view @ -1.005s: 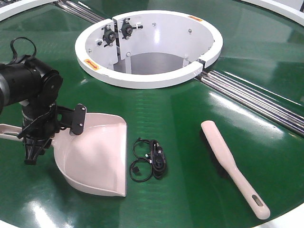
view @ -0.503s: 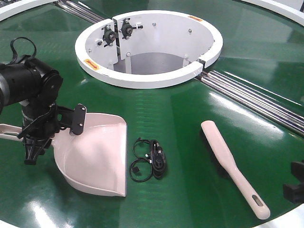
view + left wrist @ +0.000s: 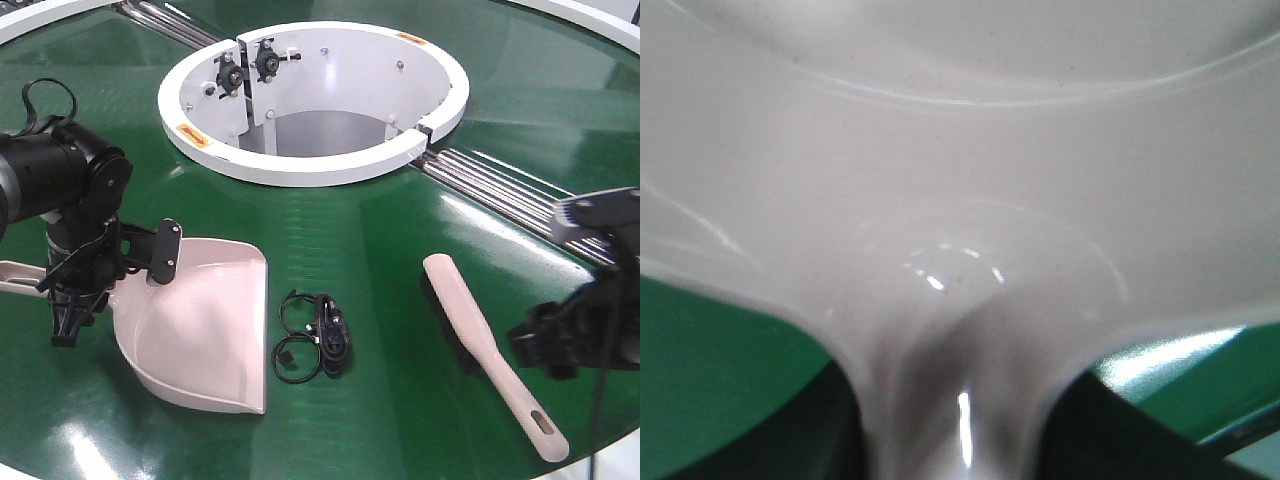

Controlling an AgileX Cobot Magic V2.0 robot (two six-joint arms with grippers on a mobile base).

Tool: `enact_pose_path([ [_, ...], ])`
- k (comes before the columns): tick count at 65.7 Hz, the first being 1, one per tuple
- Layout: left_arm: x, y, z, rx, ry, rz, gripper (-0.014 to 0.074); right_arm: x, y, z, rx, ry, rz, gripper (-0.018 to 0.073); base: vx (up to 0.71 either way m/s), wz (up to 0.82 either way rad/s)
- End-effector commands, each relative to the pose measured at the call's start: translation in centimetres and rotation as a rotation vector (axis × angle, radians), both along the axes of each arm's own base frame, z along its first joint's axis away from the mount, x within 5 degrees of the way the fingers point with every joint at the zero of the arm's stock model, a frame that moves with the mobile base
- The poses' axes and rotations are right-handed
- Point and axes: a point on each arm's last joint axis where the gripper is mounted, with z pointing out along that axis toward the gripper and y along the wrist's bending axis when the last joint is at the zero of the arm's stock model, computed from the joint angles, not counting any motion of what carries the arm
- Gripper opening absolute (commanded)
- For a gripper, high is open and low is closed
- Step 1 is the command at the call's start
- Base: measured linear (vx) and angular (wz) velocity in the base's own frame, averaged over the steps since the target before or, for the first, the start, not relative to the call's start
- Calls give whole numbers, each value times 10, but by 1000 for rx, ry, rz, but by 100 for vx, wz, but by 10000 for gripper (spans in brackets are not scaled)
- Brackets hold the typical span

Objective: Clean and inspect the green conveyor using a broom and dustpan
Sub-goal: 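Reach the right gripper to the pink brush handle and grasp it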

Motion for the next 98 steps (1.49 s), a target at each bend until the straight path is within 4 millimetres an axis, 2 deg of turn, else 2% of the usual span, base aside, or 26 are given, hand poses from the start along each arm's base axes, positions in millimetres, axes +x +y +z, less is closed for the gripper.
enact_pose_path([
  [1,-2,2,23,25,-46,-2,-6,20,9,4,-6,62,-9,512,0,0],
  [20,-2,2,23,25,-46,-2,-6,54,19,-19,-55,262,-5,497,0,0],
  [37,-2,2,23,25,-46,-2,-6,76,34,-39,-83,355,12,459,0,0],
  [53,-2,2,23,25,-46,-2,-6,96,38,-70,-109,454,-28,460,0,0],
  [70,-2,2,23,25,-46,-2,-6,109,40,-91,-142,513,-62,434,0,0],
  [76,-2,2,23,25,-46,-2,-6,110,39,-94,-159,519,-69,391,0,0],
  [84,-2,2,23,25,-46,-2,-6,111,37,-95,-176,514,-79,284,0,0],
  [98,-2,2,23,25,-46,-2,-6,110,35,-89,-195,490,-77,32,0,0],
])
